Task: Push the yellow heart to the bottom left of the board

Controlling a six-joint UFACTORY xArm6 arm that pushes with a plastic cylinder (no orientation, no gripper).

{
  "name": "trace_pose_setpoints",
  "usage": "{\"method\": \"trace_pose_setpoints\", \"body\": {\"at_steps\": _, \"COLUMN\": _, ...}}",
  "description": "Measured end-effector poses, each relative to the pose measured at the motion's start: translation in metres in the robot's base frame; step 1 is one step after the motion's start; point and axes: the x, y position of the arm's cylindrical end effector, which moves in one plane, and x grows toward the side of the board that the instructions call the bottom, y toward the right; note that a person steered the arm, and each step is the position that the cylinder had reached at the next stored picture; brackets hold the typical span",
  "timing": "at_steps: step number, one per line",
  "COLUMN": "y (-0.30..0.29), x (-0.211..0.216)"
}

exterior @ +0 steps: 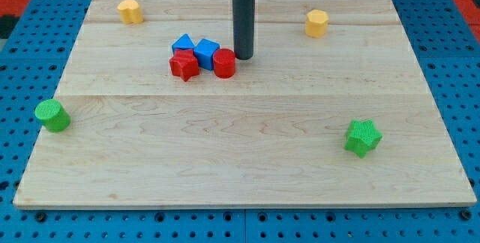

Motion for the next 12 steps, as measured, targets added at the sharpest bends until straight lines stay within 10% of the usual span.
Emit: {"method": "trace_pose_setpoints", "body": {"at_steps": 12, "y": 0.03, "x": -0.038}}
